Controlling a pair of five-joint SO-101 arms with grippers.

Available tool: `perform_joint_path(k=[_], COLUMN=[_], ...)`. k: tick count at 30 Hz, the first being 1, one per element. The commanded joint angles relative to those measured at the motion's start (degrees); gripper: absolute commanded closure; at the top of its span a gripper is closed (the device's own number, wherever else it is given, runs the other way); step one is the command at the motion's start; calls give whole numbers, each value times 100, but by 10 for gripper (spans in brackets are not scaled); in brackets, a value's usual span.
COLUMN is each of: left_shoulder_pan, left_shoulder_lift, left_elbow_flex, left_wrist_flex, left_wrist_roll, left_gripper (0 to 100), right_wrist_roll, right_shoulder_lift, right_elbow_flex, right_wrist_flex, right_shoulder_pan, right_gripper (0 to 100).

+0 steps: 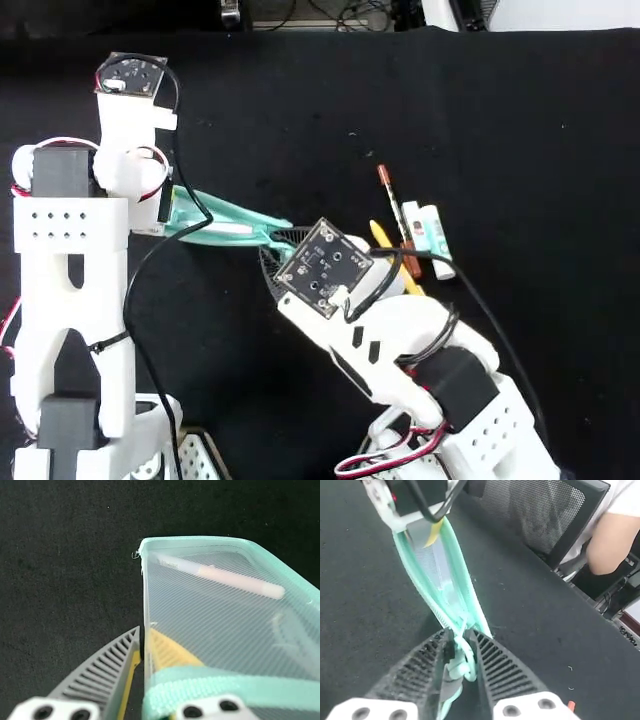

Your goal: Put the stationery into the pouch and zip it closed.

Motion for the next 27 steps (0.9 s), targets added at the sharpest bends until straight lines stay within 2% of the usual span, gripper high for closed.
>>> perform_joint_path(k=[1,4,10,15,17,19,23,25,27], left_shoulder_pan=[-40,-40,-40,-40,-40,-40,-40,-40,-40], left_shoulder_lift=[-26,-26,-26,-26,-26,-26,-26,-26,-26], left_elbow_flex=[4,4,13,13,13,13,75,75,75], left_wrist_flex=[26,26,26,26,26,26,26,26,26], left_wrist_roll=[-70,-70,-70,-70,-70,-70,-79,-79,-79], left_gripper=[970,970,970,970,970,970,970,970,970], right_wrist_roll=[26,26,-387,-378,-378,-378,-369,-343,-167], right_shoulder_lift=[-92,-92,-101,-101,-57,-40,189,488,848], right_elbow_flex=[-479,-620,-1218,-2273,-2589,-2545,-1543,-901,-321], right_wrist_flex=[26,79,818,1468,1705,1881,2031,2004,1837], right_shoulder_pan=[123,105,105,167,633,1389,2831,3165,3165], right_gripper=[984,963,762,805,825,828,828,828,828])
